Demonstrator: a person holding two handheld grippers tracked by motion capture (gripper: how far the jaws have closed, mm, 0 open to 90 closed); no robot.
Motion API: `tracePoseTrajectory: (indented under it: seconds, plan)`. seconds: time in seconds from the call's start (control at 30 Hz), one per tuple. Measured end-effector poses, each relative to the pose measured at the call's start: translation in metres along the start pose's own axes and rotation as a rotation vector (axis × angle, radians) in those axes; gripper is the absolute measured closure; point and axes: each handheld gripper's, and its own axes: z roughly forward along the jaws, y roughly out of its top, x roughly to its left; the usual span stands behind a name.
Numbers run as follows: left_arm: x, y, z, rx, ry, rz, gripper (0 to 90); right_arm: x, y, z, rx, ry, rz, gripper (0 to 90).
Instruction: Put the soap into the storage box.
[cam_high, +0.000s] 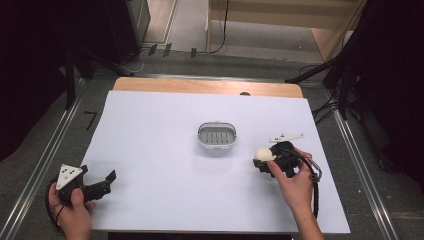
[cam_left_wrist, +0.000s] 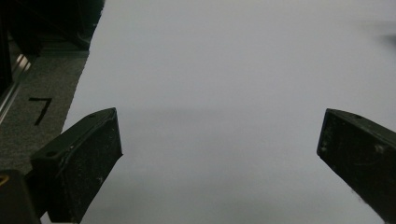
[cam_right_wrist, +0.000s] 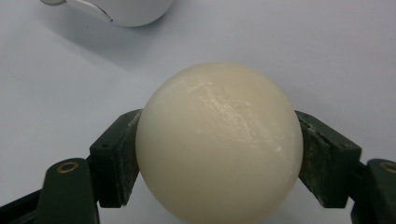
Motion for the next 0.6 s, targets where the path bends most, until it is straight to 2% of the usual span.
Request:
tracePoseTrajectory:
  seconds: [0.6]
  plan:
    - [-0.001, 0.001, 0.001, 0.014, 0.001, 0.021, 0.3, 0.011, 0.018, 0.007, -0.002, 0.026, -0.022, 24.8]
